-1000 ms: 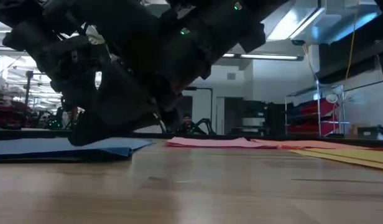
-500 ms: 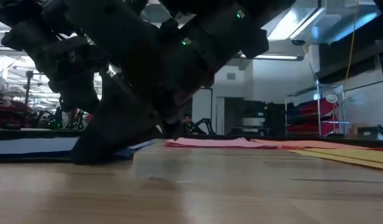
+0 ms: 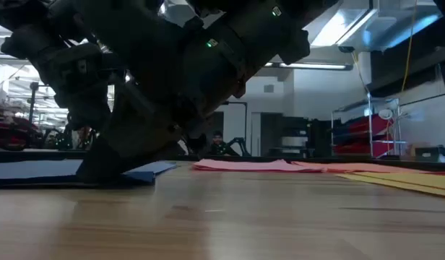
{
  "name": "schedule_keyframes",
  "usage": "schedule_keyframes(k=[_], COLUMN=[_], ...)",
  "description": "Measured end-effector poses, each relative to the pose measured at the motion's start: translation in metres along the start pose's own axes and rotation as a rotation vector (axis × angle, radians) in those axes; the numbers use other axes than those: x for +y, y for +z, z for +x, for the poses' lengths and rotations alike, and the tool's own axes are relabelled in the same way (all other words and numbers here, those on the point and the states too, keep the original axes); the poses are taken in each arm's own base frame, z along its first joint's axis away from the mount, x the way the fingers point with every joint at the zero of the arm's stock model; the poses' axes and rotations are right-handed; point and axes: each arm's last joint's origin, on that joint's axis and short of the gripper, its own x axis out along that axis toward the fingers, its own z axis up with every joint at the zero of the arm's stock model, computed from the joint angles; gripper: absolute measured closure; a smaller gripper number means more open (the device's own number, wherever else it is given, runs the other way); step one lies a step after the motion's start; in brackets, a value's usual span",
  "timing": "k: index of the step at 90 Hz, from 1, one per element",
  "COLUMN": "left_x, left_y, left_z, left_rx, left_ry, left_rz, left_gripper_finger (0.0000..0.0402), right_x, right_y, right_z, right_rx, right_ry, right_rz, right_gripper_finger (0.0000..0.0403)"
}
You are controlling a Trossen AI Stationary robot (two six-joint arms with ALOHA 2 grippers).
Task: Organize paper
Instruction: Put all of the blue paper at the lower center of the table
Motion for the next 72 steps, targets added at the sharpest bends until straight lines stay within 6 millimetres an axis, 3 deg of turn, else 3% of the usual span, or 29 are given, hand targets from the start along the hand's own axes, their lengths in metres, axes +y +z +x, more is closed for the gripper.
schedule_keyframes(k=[45, 72], left_x=[0.003, 0.013], left_y=[-0.004, -0.017], left_z=[0.001, 0.025], left_rx=[0.044, 0.147], left_ry=[0.030, 0.182], left_rz=[0.016, -0.023], left_gripper_finger=[0.0402, 0.0402], right_x=[-0.002, -0.002], right_y=[-0.006, -0.007], right_z=[0.006, 0.006], right_rx=[0.023, 0.036], right_ry=[0.011, 0.018], right_rz=[0.046, 0.059], right_gripper_finger=[0.0403, 0.0403])
